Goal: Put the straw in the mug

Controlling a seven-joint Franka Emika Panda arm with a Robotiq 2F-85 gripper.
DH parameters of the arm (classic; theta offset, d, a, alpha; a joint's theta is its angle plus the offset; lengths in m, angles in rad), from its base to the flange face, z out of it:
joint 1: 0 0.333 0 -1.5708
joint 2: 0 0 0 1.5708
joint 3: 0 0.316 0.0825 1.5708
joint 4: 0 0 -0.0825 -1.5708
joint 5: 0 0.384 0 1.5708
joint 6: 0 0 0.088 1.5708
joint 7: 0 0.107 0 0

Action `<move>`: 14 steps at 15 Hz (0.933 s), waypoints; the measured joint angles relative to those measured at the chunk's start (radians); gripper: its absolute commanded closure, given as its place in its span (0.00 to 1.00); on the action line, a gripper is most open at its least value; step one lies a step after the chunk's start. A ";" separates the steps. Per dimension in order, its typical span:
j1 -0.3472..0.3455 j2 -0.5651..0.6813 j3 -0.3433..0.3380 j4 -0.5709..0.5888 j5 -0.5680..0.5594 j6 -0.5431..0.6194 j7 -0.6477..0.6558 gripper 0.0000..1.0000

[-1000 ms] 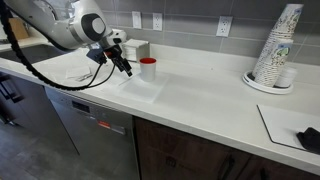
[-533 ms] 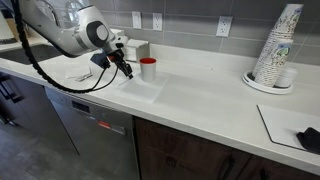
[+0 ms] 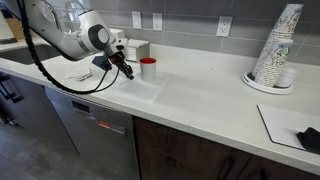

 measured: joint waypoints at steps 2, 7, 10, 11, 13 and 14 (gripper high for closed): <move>0.012 0.005 -0.013 0.005 0.000 0.001 0.000 0.89; 0.025 0.012 -0.024 0.011 0.000 0.002 0.000 0.99; 0.037 0.011 -0.033 0.011 0.000 -0.001 0.000 0.99; 0.042 0.006 -0.038 0.011 0.000 -0.004 0.000 0.99; 0.051 -0.012 -0.047 0.011 0.000 -0.015 0.000 0.99; 0.055 -0.025 -0.051 0.010 0.000 -0.021 0.000 0.99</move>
